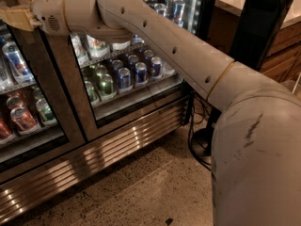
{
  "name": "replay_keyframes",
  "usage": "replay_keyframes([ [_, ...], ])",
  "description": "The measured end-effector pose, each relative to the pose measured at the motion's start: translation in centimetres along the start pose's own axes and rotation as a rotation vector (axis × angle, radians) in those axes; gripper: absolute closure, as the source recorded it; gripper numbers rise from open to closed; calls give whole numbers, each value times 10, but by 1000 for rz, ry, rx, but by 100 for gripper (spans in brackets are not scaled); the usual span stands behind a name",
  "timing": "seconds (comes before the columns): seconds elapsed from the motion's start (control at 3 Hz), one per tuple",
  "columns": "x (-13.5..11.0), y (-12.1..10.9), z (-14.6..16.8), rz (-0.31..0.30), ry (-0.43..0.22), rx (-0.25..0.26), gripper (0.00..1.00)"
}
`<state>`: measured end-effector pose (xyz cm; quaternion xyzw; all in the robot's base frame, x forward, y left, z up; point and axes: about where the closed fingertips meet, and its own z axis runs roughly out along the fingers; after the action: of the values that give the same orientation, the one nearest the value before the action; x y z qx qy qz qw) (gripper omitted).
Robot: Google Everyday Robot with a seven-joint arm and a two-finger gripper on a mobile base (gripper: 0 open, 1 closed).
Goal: Open left fridge door
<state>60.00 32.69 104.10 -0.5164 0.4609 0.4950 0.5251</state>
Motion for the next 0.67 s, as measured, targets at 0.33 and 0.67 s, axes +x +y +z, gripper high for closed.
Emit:
replay_keyframes([
  [0.33, -1, 5, 3, -20, 12, -22, 100],
  [0.67, -2, 5, 2, -26, 14, -30, 100],
])
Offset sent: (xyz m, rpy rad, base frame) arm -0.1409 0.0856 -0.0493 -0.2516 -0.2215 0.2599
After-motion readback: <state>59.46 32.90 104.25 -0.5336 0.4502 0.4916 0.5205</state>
